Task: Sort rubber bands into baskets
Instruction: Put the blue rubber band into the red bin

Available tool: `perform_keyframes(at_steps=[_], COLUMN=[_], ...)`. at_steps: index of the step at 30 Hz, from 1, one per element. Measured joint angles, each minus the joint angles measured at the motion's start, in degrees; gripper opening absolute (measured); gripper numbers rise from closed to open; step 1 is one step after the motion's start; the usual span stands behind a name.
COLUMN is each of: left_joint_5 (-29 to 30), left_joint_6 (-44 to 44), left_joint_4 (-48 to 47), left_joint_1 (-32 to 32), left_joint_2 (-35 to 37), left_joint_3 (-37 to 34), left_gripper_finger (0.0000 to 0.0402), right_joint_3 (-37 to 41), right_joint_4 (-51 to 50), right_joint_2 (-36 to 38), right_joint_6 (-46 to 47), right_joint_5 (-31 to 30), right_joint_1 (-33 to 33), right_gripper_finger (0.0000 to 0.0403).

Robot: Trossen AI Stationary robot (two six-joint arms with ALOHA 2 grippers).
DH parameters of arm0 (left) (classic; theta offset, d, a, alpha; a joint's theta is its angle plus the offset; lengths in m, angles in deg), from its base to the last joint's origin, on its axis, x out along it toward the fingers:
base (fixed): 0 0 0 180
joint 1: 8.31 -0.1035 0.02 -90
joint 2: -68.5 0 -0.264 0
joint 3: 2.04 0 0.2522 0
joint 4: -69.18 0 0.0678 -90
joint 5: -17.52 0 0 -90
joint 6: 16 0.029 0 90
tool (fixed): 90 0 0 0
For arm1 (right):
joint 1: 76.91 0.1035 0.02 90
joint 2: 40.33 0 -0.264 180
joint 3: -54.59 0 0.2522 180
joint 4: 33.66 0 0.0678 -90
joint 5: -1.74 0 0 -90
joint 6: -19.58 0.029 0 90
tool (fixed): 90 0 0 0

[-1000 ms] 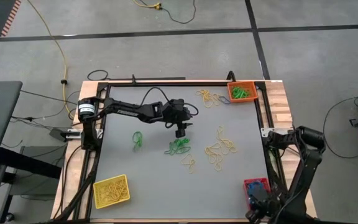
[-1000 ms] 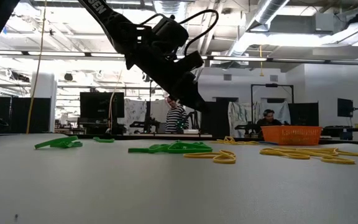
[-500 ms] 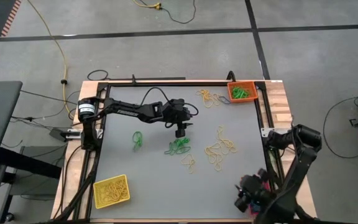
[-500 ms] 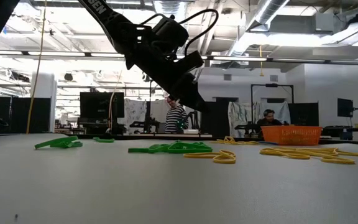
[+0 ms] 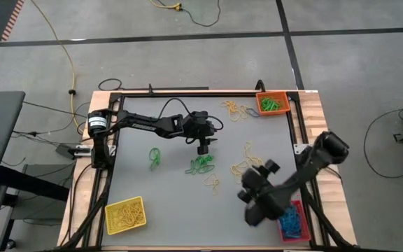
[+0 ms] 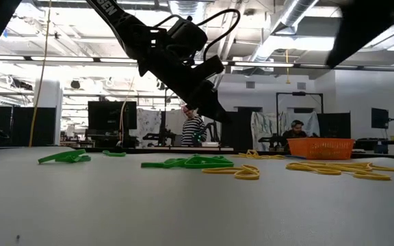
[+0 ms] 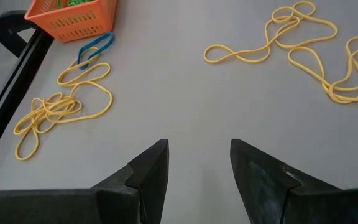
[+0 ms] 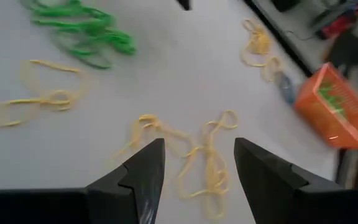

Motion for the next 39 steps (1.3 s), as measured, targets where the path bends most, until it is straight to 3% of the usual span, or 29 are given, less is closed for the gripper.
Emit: perform_keyframes(at_steps=[9, 22, 29, 39], left_joint_5=[0.0, 0.0, 0.1, 0.11], left_joint_6=[-0.02, -0.35, -0.65, -0.7], left_joint_4=[-0.31, -3.43, -8.98, -15.1], left_joint_1=[0.0, 0.0, -0.07, -0.02], left_joint_2=[0.0, 0.0, 0.0, 0.0], left_joint_3=[0.0, 0.0, 0.0, 0.02], left_gripper_finger=[0.0163, 0.0163, 0.0163, 0.0163], right_joint_3=[3.91, 4.06, 4.06, 4.06], right_joint_4=[1.1, 13.81, 18.22, 25.19], right_joint_2=[0.0, 0.0, 0.0, 0.0], right_joint_6=[-11.66, -46.47, -62.29, -84.36], right_joint_5=[-2.83, -1.72, 4.25, 19.55], right_joint_1=[-15.8, -36.29, -46.51, -60.39], right_gripper_finger=[0.0223, 0.0223, 0.0223, 0.0223])
